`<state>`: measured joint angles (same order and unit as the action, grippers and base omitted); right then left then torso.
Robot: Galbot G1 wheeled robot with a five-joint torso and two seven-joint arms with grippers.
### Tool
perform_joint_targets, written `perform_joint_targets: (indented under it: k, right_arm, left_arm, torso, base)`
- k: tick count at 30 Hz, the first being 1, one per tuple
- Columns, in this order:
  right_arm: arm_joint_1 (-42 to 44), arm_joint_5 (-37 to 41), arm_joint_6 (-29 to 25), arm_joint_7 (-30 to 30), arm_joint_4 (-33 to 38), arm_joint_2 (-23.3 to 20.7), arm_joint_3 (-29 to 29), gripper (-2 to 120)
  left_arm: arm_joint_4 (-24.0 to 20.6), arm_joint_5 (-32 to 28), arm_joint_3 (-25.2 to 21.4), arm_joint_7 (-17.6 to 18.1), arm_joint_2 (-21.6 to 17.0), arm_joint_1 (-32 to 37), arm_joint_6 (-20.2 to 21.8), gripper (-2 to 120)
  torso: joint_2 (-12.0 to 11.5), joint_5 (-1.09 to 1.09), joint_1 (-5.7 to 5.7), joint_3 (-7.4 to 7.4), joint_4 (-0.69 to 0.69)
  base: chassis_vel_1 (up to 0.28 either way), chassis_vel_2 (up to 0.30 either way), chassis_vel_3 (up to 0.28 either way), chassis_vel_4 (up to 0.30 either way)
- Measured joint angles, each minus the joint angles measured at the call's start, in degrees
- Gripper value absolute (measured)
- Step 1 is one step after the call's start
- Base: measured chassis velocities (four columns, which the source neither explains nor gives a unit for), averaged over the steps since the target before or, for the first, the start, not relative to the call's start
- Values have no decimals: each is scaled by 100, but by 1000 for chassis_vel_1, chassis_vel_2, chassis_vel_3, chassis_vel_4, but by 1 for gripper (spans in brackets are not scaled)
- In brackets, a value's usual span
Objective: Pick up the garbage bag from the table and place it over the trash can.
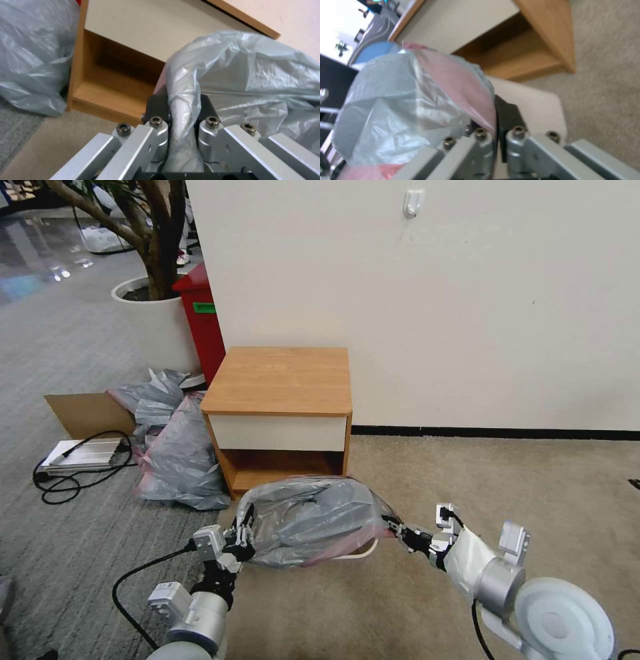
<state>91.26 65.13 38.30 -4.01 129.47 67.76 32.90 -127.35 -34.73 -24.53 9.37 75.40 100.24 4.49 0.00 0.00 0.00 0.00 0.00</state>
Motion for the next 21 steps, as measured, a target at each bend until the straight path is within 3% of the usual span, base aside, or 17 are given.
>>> perform_joint_targets:
  k: [7, 8, 10, 14, 16, 19, 21]
  right_arm:
    - [421, -6, -248, 1, 387, 273, 201, 28]
    - [621, -4, -437, 5, 547, 446, 201, 37]
    - [676, -1, -514, 5, 587, 512, 186, 39]
    - [911, 63, -1262, -13, 620, 989, -106, 57]
    - [937, 108, -1419, -17, 572, 1060, -188, 61]
    - [987, 343, -2260, -36, 350, 1312, -580, 75]
    - [983, 385, -2453, -42, 304, 1358, -675, 79]
  left_arm:
    - [92, 6, -33, 180, -45, -104, -3, 7]
    - [133, 10, -32, 280, -48, -168, -5, 7]
    - [142, 11, -31, 304, -48, -185, -6, 7]
    - [169, 15, -11, 478, -46, -304, -19, 7]
    - [169, 13, -11, 488, -46, -311, -20, 7]
    - [149, -29, -12, 510, -46, -318, -20, 7]
    - [141, -35, -11, 511, -46, -318, -20, 7]
  torso:
    - [0, 0, 0, 0, 0]
    - [0, -1, -1, 0, 0]
    - [0, -1, 0, 0, 0]
    - [0, 0, 0, 0, 0]
    - [0, -1, 0, 0, 0]
    - [0, 0, 0, 0, 0]
    - [0, 0, 0, 0, 0]
  base:
    - [0, 0, 0, 0]
    - [0, 0, 0, 0]
    - [0, 0, 0, 0]
    - [0, 0, 0, 0]
    - [0, 0, 0, 0]
    - [0, 0, 0, 0]
    - [0, 0, 0, 0]
